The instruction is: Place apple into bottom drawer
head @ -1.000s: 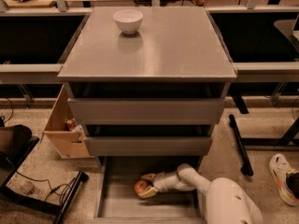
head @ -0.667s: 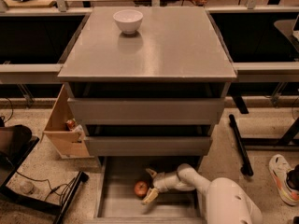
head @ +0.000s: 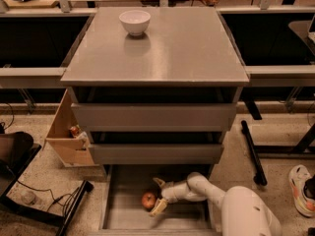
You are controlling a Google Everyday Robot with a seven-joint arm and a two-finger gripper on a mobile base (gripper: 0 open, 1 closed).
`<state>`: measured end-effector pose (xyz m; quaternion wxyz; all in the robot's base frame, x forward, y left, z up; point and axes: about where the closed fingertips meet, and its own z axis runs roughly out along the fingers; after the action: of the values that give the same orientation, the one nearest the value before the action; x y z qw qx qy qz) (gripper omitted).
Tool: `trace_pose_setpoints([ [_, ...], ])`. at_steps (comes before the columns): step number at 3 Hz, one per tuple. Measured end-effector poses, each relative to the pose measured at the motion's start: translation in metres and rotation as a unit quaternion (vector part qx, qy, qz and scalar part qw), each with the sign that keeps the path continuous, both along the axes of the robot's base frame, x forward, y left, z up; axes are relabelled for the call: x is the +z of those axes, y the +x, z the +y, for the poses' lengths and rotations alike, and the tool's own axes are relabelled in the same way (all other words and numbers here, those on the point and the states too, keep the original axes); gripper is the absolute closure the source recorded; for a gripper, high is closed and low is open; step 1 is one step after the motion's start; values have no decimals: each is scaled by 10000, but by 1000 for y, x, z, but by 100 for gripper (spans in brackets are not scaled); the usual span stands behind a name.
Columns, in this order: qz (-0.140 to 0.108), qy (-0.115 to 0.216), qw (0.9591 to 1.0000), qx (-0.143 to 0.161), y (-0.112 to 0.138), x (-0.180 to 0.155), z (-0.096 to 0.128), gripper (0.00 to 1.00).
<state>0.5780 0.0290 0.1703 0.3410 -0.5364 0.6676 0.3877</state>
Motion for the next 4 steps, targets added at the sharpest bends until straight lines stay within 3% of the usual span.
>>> trace_pose_setpoints([
  [2,-114,-26,9994,321,-55,90,-53,0],
  [3,-315,-867,9957,93,-72,147,-105,0],
  [4,-393,-1655,9851,-261,-73,186,-124,0],
])
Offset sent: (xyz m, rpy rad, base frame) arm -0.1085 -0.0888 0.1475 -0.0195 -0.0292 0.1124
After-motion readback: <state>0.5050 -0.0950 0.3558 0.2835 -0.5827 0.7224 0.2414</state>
